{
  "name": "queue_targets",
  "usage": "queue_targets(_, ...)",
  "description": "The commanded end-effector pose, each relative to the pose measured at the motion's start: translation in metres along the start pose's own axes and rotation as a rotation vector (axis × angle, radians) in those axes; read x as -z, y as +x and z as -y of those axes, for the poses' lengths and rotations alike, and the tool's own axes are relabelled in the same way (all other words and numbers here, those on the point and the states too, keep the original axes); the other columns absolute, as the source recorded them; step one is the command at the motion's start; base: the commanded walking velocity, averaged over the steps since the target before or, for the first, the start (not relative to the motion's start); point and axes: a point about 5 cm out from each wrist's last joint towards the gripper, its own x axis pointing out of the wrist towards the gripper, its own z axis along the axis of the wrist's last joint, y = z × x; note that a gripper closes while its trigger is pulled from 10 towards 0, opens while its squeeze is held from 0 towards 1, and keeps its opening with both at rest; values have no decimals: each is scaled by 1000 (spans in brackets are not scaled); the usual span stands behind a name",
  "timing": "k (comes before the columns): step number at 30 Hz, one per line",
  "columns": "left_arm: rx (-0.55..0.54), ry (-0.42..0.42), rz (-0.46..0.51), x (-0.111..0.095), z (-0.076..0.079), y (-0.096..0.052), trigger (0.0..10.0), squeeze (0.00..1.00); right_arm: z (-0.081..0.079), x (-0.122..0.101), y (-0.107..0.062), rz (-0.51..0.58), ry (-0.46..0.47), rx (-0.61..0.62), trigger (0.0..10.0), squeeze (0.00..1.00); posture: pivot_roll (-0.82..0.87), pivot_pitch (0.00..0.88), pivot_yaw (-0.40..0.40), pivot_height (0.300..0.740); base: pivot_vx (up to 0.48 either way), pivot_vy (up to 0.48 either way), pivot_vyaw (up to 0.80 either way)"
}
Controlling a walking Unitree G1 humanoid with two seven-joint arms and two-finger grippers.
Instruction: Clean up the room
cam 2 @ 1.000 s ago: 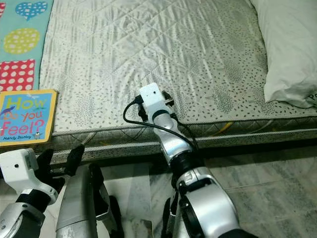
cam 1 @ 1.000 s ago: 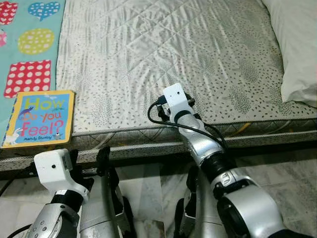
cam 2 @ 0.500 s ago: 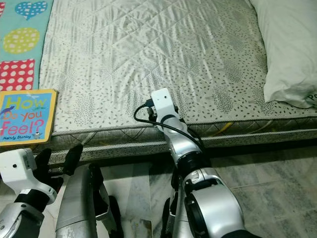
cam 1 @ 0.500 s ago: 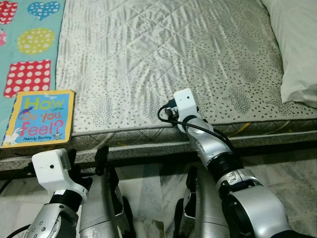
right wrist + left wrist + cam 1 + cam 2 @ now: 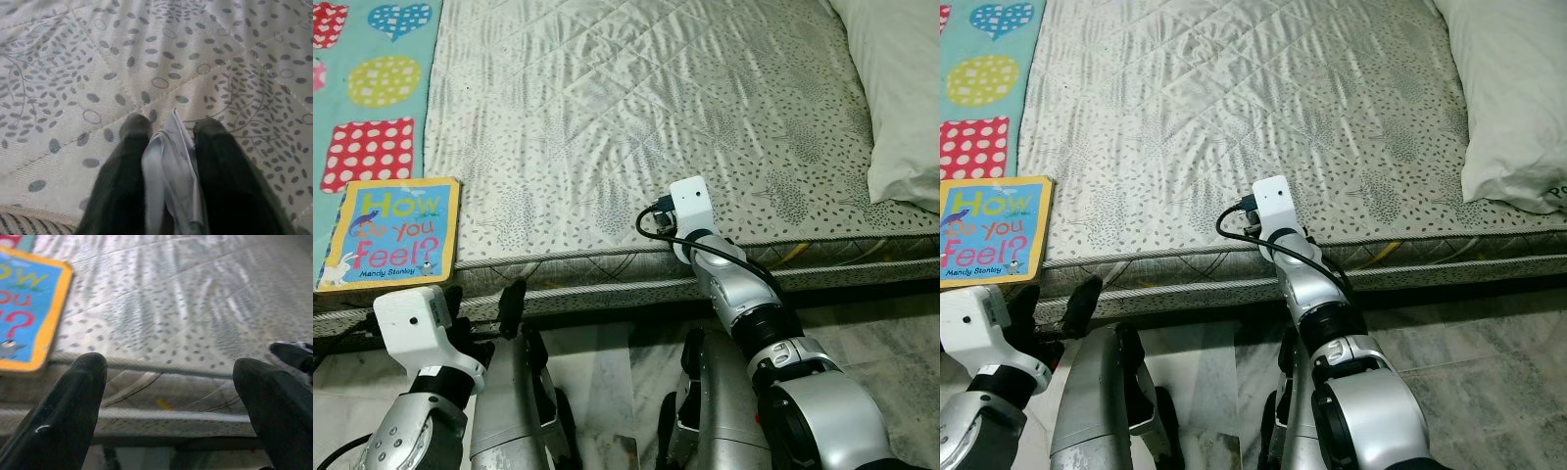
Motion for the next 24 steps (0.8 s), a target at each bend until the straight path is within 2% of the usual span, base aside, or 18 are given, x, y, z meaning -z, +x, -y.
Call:
queue_targets(1,26,1,-25,5,1,-1,10000,0,2,7,-2,-12,30,1,0,0,79,302,-76,531,0,0,0)
queue_targets(5,87,-15,-16,2,10,5,10000,0,9,1,-5,45,56,18,0,0,74,291,-71,531,0,0,0)
queue_targets(8,140,-36,-53,8,16,6,10000,0,13,4,-9,66,99,21,0,0,73,274,-60,531,0,0,0)
queue_targets(17,159,-36,-74,12,14,9,10000,0,14,0,-14,111,108,5,0,0,71,238,-49,531,0,0,0)
queue_targets(18,156,-34,-74,13,13,11,10000,0,14,0,-16,119,120,-8,0,0,65,205,-44,531,0,0,0)
queue_targets(24,137,-29,-41,14,8,18,10000,0,14,-6,-30,185,153,-49,0,0,56,139,-38,531,0,0,0)
